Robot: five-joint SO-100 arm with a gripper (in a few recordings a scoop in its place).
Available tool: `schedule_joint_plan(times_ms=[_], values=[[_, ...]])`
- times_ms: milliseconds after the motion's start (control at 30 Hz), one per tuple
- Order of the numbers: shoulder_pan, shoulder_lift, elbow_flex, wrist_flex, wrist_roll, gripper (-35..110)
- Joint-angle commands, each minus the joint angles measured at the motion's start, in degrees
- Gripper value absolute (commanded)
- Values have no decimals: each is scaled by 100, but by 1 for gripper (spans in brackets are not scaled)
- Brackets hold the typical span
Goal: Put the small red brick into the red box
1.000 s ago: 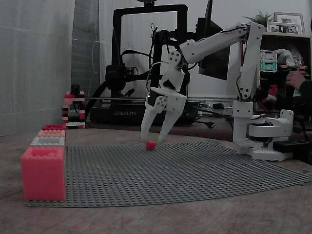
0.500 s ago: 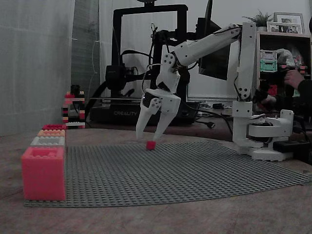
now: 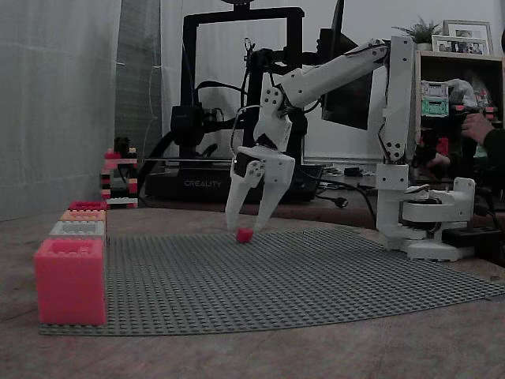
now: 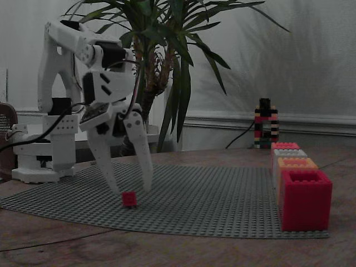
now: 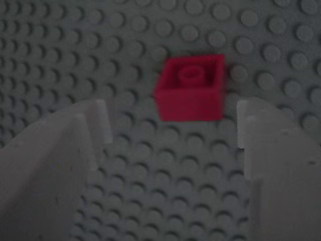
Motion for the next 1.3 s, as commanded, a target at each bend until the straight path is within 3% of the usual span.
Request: schedule_joint_plan(times_ms=[0,1267], values=[[176,422,-114,167,-26,22],[378,18,-141,-334,-70,19]])
